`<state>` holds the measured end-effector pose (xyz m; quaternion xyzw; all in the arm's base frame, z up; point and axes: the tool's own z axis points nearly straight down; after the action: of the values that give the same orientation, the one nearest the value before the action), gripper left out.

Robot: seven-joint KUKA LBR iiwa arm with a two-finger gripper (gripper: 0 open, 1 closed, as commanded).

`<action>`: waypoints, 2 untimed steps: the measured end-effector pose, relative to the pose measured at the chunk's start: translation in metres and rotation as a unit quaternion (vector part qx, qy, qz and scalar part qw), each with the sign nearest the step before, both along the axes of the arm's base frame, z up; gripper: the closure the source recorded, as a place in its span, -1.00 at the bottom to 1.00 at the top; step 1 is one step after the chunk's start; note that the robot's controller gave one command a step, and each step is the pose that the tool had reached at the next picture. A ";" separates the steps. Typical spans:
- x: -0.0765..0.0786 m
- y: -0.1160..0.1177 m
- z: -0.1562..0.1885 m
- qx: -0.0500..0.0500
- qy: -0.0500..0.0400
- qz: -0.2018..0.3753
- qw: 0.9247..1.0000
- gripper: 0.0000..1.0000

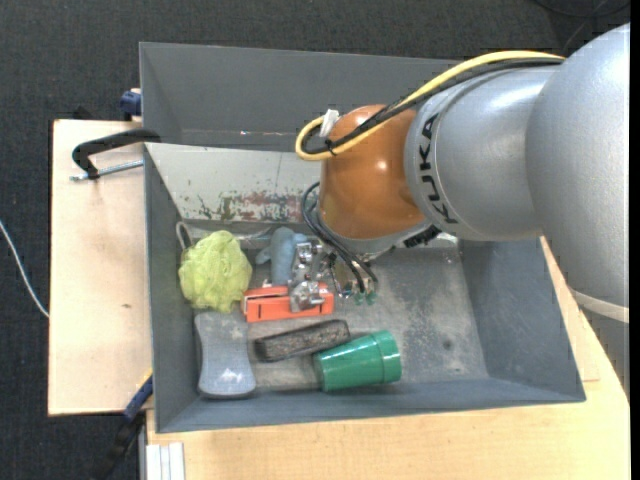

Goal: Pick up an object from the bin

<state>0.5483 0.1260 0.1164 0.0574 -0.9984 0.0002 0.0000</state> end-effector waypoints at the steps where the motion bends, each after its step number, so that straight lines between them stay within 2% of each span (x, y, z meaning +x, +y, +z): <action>1: -0.002 -0.004 0.030 0.001 0.002 0.114 0.993 1.00; 2: -0.024 -0.004 0.071 0.001 0.000 0.015 1.000 1.00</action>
Offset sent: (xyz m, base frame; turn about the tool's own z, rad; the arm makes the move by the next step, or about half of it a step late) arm -0.0520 -0.0016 0.1096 0.1811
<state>0.5247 0.1220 0.1874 0.0723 -0.9974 -0.0005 -0.0002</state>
